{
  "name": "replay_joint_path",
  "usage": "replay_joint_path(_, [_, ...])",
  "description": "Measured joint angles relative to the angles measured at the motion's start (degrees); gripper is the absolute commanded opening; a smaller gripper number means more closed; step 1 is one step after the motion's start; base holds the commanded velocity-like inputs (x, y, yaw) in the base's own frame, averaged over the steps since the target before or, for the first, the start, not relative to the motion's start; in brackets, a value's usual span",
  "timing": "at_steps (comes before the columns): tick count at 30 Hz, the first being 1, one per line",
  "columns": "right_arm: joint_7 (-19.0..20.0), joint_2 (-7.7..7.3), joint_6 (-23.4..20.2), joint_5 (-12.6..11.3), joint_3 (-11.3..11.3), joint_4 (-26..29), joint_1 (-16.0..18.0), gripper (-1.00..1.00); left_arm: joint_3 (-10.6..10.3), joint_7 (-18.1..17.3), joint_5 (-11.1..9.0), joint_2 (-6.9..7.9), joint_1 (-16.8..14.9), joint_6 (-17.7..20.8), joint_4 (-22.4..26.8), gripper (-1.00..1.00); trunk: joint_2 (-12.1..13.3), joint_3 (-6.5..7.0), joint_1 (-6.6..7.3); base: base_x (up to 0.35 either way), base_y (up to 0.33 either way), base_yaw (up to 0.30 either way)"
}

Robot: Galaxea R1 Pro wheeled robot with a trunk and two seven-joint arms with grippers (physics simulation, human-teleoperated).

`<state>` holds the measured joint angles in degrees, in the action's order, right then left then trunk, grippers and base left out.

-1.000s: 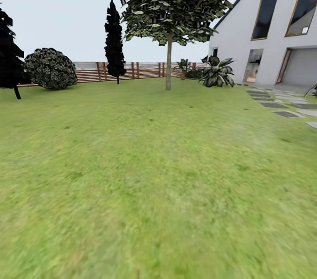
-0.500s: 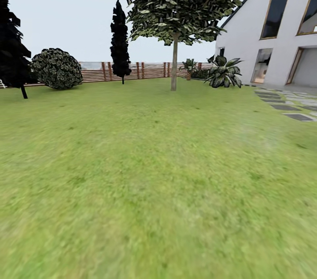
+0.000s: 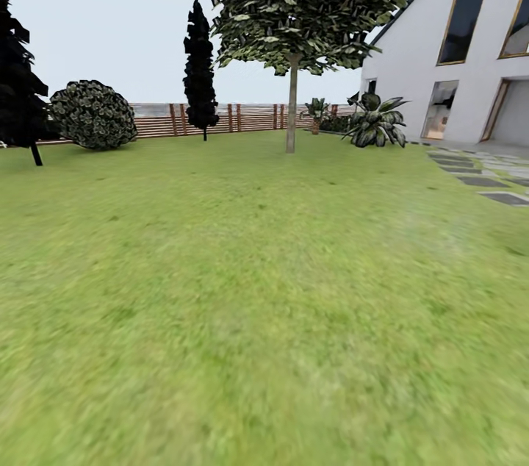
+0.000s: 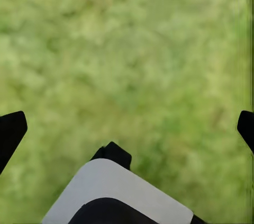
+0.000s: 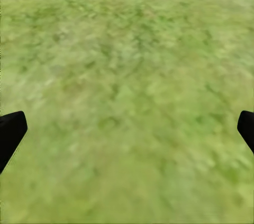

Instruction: Take the three Easter eggs out of the wicker basket on the lawn in the garden, then place them on the lawn next to a single tree (choose any tree) so that all three eggs are next to the same tree and none are left in the basket.

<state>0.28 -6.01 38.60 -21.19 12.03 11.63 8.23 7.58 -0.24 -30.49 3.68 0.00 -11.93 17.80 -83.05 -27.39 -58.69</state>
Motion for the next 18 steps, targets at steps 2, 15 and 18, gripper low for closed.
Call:
replay_joint_path(2, [-0.1, 0.04, 0.0, 0.0, 0.0, 0.0, 0.0, 1.00, -0.1, 0.1, 1.6, 0.00, 0.0, 0.0, 0.0, 1.00, 0.0, 0.01, 0.00, 0.334, -0.118, 0.181])
replay_joint_path(15, [0.0, -0.04, 0.0, -0.1, 0.0, 0.0, 0.0, 1.00, -0.5, 0.4, 6.8, -0.23, 0.0, 0.0, -0.1, 1.00, 0.0, 0.18, -0.01, 0.307, -0.186, 0.193])
replay_joint_path(18, [0.0, -0.04, 0.0, -0.1, 0.0, 0.0, 0.0, 1.00, -0.6, 0.4, 6.9, -0.26, 0.0, -0.1, -0.1, 1.00, 0.0, 0.19, -0.02, 0.202, -0.284, 0.011])
